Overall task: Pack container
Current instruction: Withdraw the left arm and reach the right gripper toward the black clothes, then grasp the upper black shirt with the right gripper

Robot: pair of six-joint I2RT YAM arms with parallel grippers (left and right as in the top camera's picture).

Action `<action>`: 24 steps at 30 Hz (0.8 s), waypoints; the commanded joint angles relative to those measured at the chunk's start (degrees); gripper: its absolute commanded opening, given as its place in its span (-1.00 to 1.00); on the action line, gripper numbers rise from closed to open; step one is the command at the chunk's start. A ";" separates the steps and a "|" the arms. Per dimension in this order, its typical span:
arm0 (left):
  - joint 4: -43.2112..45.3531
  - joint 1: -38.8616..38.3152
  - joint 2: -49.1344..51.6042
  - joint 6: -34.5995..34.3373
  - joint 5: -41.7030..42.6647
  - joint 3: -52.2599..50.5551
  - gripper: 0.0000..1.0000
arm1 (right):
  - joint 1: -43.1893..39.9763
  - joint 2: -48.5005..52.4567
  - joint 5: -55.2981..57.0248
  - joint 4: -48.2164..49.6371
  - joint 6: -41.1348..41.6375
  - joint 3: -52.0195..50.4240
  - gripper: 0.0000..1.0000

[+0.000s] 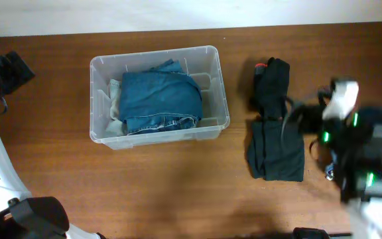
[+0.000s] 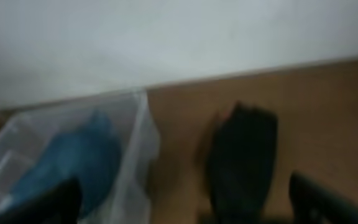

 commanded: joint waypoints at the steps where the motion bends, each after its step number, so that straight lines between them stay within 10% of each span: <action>1: -0.07 0.13 -0.83 -0.70 -0.02 0.68 0.99 | -0.37 19.58 -12.41 -7.45 0.57 19.54 0.97; 8: -0.07 0.13 -0.83 -0.70 -0.02 0.68 0.99 | -0.44 42.80 -23.02 -15.87 1.68 40.48 0.97; 13: -0.07 0.13 -0.83 -0.70 -0.02 0.68 0.99 | -1.84 53.48 -2.47 -19.76 4.87 41.90 0.97; 24: -0.07 0.13 -0.81 -0.70 -0.02 0.68 0.99 | -7.34 67.49 -10.51 -20.65 -5.01 41.88 0.97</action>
